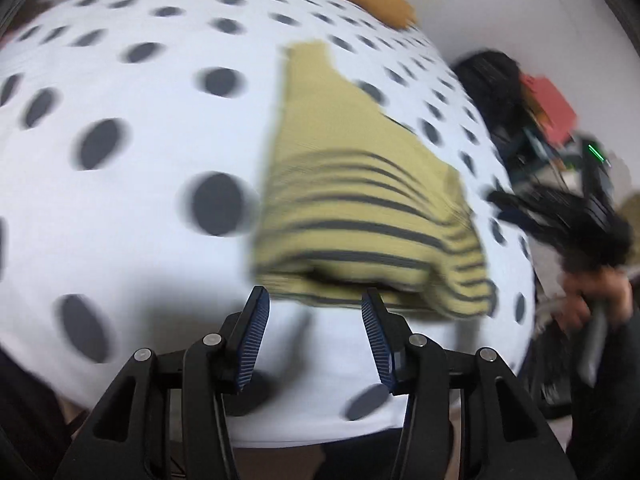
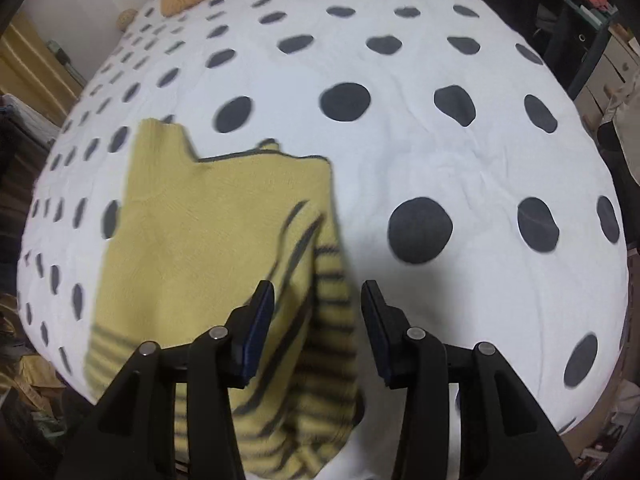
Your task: Fold large clothes
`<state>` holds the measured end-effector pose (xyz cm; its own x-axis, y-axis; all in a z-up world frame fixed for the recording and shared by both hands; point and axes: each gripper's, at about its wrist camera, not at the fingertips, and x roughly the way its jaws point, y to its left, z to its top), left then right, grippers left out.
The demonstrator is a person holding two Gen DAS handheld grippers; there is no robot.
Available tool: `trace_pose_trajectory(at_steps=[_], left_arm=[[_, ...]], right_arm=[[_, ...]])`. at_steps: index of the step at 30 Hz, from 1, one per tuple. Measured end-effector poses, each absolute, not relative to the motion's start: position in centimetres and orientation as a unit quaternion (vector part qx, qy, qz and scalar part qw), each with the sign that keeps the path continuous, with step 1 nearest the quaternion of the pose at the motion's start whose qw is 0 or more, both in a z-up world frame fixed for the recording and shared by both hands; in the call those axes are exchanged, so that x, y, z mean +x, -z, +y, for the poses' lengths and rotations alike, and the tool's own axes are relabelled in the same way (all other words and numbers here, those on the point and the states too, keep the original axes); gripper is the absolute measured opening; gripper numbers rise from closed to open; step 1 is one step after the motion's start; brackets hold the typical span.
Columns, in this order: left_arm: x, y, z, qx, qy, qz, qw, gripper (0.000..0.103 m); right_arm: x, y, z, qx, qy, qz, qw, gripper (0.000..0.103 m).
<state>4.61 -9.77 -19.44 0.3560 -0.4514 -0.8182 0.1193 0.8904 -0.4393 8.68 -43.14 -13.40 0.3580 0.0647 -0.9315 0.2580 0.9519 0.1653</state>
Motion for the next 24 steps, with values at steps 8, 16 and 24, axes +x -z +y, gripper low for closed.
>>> trace_pose_trajectory(at_steps=[8, 16, 24], left_arm=[[6.1, 20.9, -8.2, -0.13, 0.206, 0.538, 0.807, 0.049], [8.6, 25.3, -9.5, -0.094, 0.174, 0.558, 0.806, 0.055], [7.4, 22.5, -8.2, -0.033, 0.117, 0.528, 0.84, 0.05]], right_arm=[[5.0, 16.5, -35.2, 0.206, -0.007, 0.574, 0.793, 0.046], [5.7, 18.5, -37.5, 0.215, 0.033, 0.581, 0.784, 0.028], [3.9, 14.8, -35.0, 0.191, 0.035, 0.565, 0.802, 0.03]])
